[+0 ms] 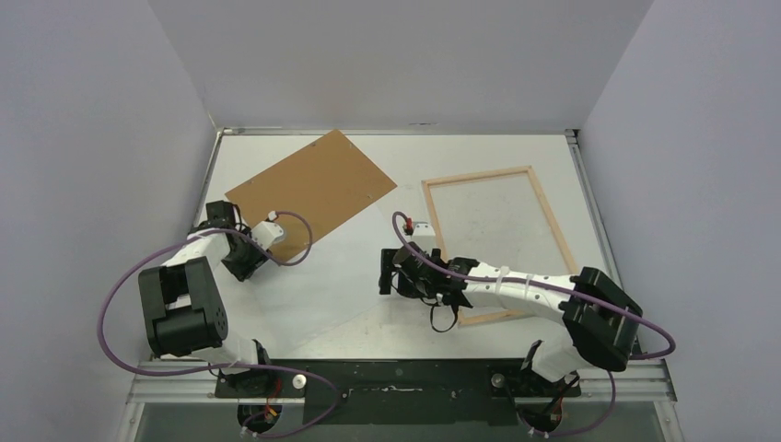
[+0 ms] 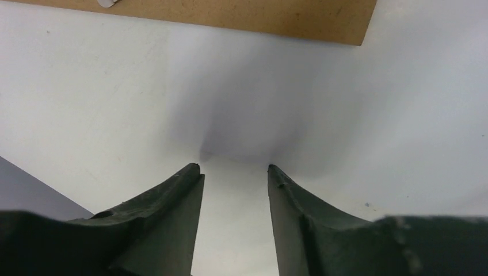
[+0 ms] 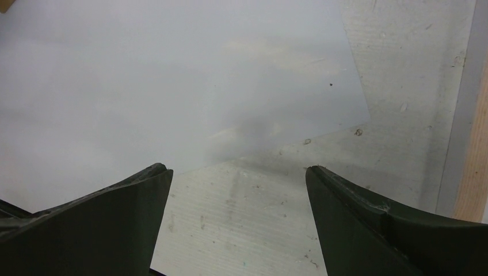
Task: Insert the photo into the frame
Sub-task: Pick up the photo at the center of the board.
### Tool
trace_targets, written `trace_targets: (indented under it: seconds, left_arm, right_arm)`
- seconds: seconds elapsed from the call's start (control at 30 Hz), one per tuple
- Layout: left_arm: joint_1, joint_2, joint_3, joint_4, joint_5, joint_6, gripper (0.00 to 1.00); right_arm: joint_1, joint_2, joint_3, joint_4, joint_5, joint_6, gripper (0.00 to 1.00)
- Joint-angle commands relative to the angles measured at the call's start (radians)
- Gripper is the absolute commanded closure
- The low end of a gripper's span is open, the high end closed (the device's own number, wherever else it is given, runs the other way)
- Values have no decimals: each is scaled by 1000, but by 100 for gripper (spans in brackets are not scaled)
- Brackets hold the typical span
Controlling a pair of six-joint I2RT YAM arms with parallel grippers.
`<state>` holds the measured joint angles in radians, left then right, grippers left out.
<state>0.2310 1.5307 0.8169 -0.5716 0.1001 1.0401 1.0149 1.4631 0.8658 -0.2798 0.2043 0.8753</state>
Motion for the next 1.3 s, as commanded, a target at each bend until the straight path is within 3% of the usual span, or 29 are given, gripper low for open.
trace_targets:
  seconds: [0.0,0.1,0.43,0.73,0.93,1.27]
  left_arm:
    - [-5,15,-38,-15,49,-23,55]
    - [-14,38,-33,-13,33,-21,61]
    - [-45,56,-51,15,-15,-8,59]
    - [-45,60,-49,15,-31,-2,56]
    - [-45,61,-45,19,-24,-6,55]
    - [-63,63,-46,24,-23,-12,55]
  right_arm:
    - [-17,24,-34,78,-61,31,10]
    - [-31,37,-53,111,-78,50,10]
    - [-94,101,-125,236,-95,111,10]
    - [-111,166,20,118,79,6,10]
    - [-124,162,31,89,139,-23,10]
    - [-131,271,6,209,-106,20,10]
